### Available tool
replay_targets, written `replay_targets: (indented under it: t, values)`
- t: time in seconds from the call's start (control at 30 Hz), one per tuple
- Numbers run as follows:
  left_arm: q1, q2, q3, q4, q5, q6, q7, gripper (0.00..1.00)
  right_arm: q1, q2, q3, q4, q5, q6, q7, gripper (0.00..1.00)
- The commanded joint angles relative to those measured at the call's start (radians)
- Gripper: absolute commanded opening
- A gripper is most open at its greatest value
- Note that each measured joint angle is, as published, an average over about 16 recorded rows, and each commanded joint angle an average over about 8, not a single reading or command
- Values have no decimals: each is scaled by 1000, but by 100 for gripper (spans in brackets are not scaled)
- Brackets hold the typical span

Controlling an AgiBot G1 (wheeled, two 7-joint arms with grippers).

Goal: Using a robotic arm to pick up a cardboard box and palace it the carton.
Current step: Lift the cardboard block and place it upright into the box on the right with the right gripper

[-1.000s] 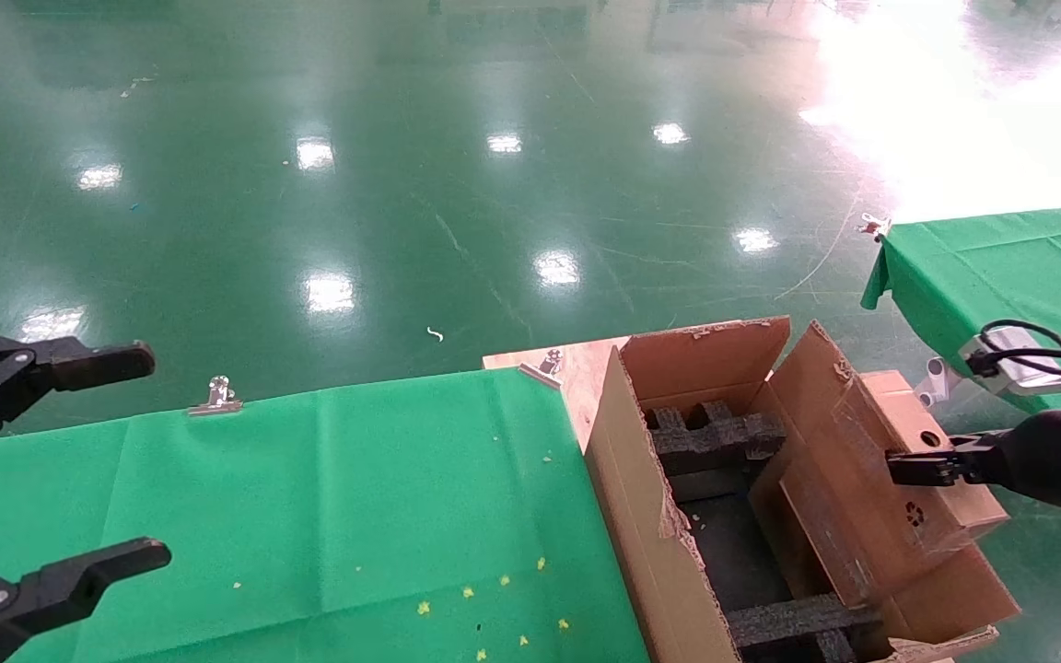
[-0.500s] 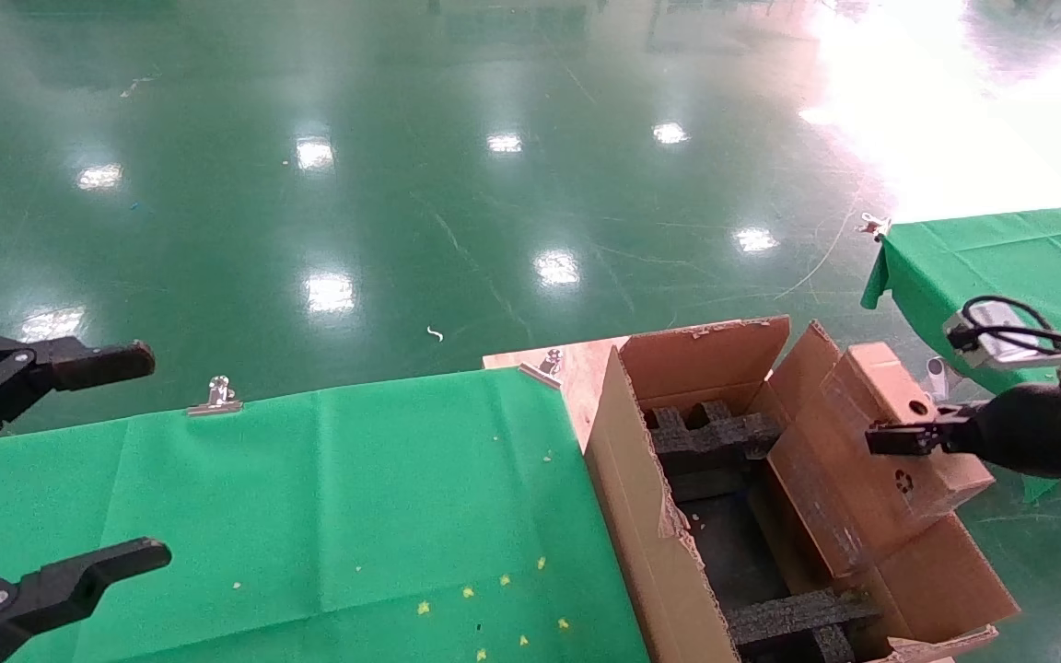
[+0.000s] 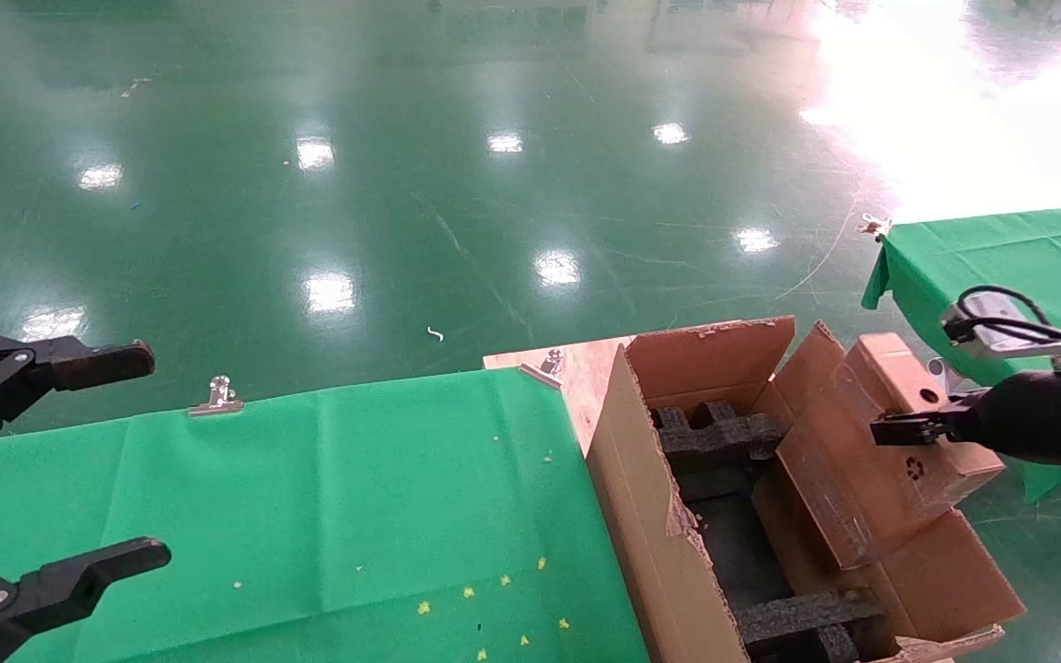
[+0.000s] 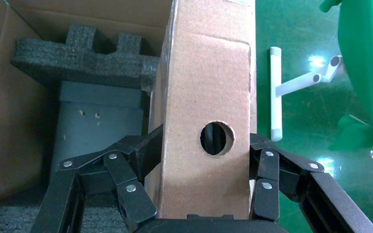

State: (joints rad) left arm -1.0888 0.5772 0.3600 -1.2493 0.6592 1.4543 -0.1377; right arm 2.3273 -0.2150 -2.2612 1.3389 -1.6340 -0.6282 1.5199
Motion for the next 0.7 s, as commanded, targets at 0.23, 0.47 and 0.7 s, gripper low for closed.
replay_targets:
  t: [0.23, 0.47, 0.7]
  values:
    - [0, 0, 0, 0, 0, 0, 0, 100, -57, -42, -26, -1, -25, 41, 41, 0]
    - [0, 0, 0, 0, 0, 0, 0, 100, -119, -78, -48, -12, -46, 94, 87, 0]
    - [0, 0, 0, 0, 0, 0, 0, 100, -177, -114, -65, -27, -70, 143, 136, 0]
